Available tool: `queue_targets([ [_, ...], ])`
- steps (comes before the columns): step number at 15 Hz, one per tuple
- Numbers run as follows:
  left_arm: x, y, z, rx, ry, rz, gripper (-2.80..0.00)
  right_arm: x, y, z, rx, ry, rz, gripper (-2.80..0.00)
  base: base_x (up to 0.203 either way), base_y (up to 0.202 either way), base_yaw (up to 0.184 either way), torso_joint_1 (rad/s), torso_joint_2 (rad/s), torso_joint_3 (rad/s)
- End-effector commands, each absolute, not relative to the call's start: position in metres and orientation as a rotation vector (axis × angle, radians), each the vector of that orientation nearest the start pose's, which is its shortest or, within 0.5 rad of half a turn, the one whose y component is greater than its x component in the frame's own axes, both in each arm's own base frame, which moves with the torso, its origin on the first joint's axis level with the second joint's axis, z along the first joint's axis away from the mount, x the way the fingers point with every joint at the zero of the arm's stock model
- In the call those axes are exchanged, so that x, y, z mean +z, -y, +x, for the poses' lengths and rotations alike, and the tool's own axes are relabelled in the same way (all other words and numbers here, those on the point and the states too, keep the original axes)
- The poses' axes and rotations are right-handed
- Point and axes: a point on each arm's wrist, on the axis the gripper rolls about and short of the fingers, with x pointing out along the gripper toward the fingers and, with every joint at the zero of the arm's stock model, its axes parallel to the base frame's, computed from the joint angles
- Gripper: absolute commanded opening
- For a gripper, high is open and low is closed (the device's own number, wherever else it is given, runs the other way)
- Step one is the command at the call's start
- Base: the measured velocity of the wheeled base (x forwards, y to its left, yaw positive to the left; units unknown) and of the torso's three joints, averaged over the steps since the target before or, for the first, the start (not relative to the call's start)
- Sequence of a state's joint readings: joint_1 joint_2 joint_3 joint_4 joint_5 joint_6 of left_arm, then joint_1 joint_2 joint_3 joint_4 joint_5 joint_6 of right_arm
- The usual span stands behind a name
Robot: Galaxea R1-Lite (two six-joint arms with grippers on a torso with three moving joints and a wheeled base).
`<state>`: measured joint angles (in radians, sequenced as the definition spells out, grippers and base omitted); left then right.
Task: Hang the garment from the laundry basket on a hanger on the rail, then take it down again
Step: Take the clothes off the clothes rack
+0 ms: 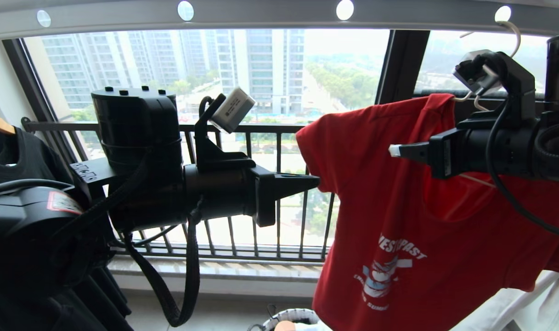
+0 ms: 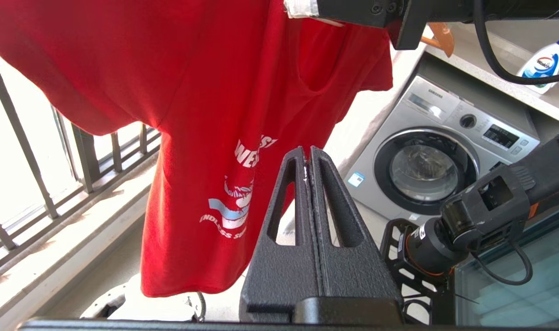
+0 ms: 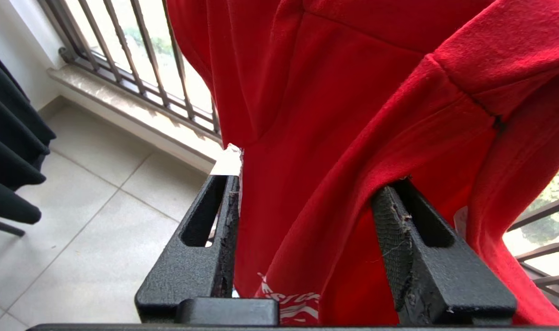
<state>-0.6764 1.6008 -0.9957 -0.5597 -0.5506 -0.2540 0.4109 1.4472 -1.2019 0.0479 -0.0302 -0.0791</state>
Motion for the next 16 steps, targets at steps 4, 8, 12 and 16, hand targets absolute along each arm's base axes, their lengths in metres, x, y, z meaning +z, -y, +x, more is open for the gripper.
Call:
queue_targets([
  [4,0.254,0.197,0.226,-1.215,-0.218,-0.219,-2.8,0.295,-0.073,0.171,0.365,-0.247,-0.137,0.0,0.0,0.0,0.0,0.0,0.0,0.0],
  [8,0.248,0.202,0.228,-1.221,-0.241,-0.217,-2.8,0.289,-0.044,0.104,0.347,-0.168,-0.121,0.0,0.0,0.0,0.0,0.0,0.0,0.0],
  [12,0.24,0.209,0.232,-1.225,-0.271,-0.216,-2.8,0.285,-0.032,0.078,0.344,-0.148,-0.098,-2.8,0.0,0.0,0.0,0.0,0.0,0.0],
  [16,0.238,0.211,0.234,-1.223,-0.276,-0.216,-2.8,0.278,-0.031,0.081,0.292,-0.184,-0.072,-2.8,0.0,0.0,0.0,0.0,0.0,0.0],
])
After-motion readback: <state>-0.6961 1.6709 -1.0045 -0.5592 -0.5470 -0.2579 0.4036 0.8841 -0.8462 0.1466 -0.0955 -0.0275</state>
